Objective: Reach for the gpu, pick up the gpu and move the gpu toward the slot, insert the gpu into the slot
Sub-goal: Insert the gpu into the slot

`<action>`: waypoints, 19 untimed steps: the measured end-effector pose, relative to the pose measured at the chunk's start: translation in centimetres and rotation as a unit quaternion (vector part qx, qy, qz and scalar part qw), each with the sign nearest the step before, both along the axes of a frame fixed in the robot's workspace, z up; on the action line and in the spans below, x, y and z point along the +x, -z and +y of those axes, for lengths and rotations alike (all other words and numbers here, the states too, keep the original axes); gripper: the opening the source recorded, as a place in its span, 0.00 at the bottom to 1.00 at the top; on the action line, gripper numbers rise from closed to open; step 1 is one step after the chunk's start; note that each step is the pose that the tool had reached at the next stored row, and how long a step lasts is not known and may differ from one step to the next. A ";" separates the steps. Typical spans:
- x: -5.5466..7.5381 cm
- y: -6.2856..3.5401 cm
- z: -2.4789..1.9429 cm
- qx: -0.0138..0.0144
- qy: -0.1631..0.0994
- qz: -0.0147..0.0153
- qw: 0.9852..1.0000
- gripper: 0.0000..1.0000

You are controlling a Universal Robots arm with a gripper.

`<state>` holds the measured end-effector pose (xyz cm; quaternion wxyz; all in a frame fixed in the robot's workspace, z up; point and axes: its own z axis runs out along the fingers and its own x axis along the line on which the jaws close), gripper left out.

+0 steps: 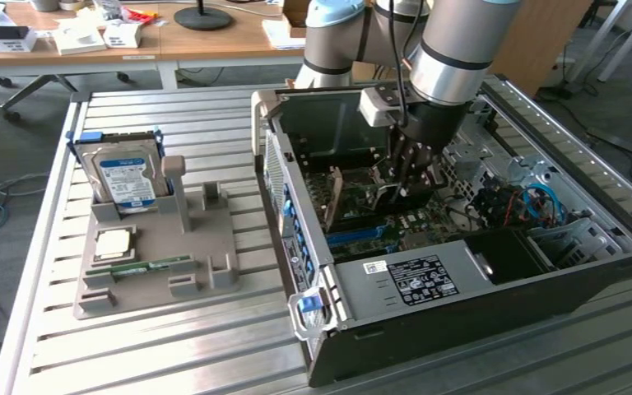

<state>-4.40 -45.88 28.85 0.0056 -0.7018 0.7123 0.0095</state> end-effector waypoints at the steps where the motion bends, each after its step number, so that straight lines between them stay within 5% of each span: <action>1: 0.0 0.01 0.00 0.000 0.000 0.000 1.000 0.26; 19: -0.4 0.37 0.00 0.000 0.000 0.000 1.000 0.26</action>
